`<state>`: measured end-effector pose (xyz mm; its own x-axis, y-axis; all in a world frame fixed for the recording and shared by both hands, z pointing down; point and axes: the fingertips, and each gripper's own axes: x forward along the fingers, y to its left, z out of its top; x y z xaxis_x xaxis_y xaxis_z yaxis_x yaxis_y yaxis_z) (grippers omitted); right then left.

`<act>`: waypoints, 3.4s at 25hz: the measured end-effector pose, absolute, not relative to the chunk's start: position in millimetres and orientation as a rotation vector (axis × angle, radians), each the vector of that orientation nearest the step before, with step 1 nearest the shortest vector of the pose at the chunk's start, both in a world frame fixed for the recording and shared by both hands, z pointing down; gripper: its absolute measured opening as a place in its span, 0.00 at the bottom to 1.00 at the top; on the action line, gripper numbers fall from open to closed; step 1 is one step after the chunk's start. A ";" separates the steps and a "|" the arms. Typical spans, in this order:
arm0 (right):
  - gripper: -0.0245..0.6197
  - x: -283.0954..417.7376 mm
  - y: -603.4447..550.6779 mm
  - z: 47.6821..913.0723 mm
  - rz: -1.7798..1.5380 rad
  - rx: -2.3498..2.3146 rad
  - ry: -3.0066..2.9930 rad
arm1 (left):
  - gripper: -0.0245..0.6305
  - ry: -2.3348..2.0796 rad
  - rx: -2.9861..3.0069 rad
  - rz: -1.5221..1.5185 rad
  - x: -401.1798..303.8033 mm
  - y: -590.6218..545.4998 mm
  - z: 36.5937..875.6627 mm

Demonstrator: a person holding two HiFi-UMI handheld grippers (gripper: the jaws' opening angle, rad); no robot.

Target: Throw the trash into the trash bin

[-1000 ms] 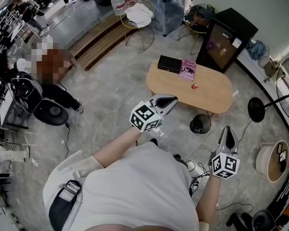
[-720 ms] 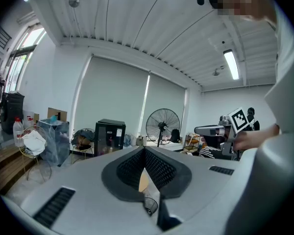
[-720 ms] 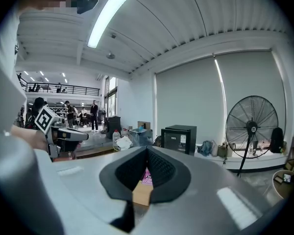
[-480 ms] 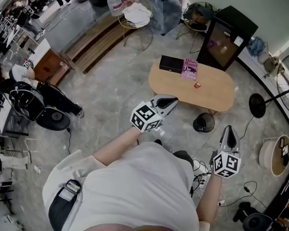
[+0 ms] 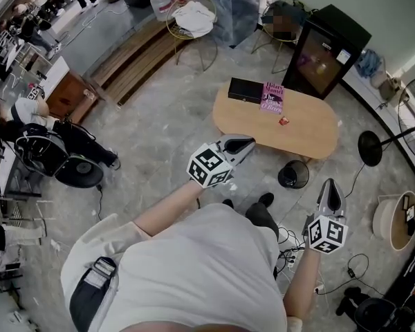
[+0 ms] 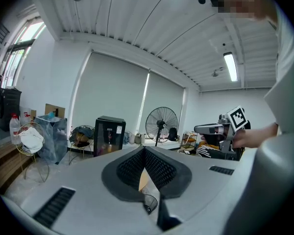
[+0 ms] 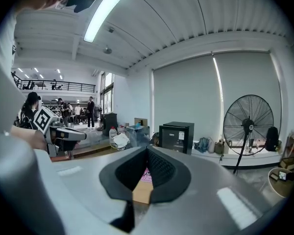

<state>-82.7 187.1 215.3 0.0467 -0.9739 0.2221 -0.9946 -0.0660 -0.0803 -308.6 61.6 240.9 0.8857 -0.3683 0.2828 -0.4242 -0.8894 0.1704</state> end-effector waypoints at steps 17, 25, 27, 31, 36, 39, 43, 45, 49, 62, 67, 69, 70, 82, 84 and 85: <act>0.05 8.9 79.2 240.6 0.427 2.083 -2.159 | 0.05 -0.705 2.776 0.394 -218.1 -21.0 253.5; 0.05 64.0 37.3 244.2 0.429 2.012 -2.217 | 0.05 -0.763 2.774 0.399 -158.2 -55.9 250.5; 0.05 76.7 27.8 245.2 0.434 2.000 -2.229 | 0.05 -0.776 2.770 0.404 -145.4 -64.2 250.2; 0.05 101.3 16.3 250.6 0.441 1.981 -2.246 | 0.05 -0.800 2.760 0.418 -121.4 -74.8 254.1; 0.05 125.0 8.6 257.2 0.452 1.986 -2.252 | 0.05 -0.804 2.754 0.428 -98.2 -83.6 260.3; 0.05 133.7 6.3 260.0 0.471 1.998 -2.242 | 0.05 -0.787 2.757 0.446 -88.2 -88.2 263.2; 0.05 142.6 0.0 265.2 0.496 2.013 -2.219 | 0.05 -0.765 2.760 0.468 -77.0 -100.9 267.9; 0.05 145.8 -4.0 268.0 0.506 2.026 -2.203 | 0.05 -0.745 2.766 0.475 -72.6 -109.0 269.6; 0.05 152.4 -16.4 273.0 0.530 2.081 -2.154 | 0.05 -0.690 2.782 0.499 -66.5 -127.4 276.6; 0.05 149.6 -55.8 309.8 0.656 2.171 -1.991 | 0.05 -0.479 2.780 0.603 -49.7 -187.3 330.8; 0.05 137.2 -58.2 331.7 0.705 2.178 -1.946 | 0.26 -0.398 2.747 0.661 -50.2 -196.8 363.9; 0.05 132.8 -57.1 341.3 0.730 2.177 -1.925 | 0.30 -0.368 2.728 0.690 -49.6 -198.6 377.8; 0.05 131.2 -57.1 345.2 0.743 2.176 -1.916 | 0.31 -0.356 2.722 0.704 -48.8 -199.9 384.1; 0.05 122.6 -55.2 417.4 0.894 2.221 -1.805 | 0.33 -0.255 2.692 0.866 -34.6 -211.5 481.4; 0.05 121.5 -53.8 434.2 0.919 2.227 -1.791 | 0.33 -0.243 2.691 0.904 -31.5 -212.3 502.7; 0.05 121.5 -53.6 443.6 0.929 2.230 -1.784 | 0.33 -0.236 2.691 0.919 -29.5 -213.0 513.8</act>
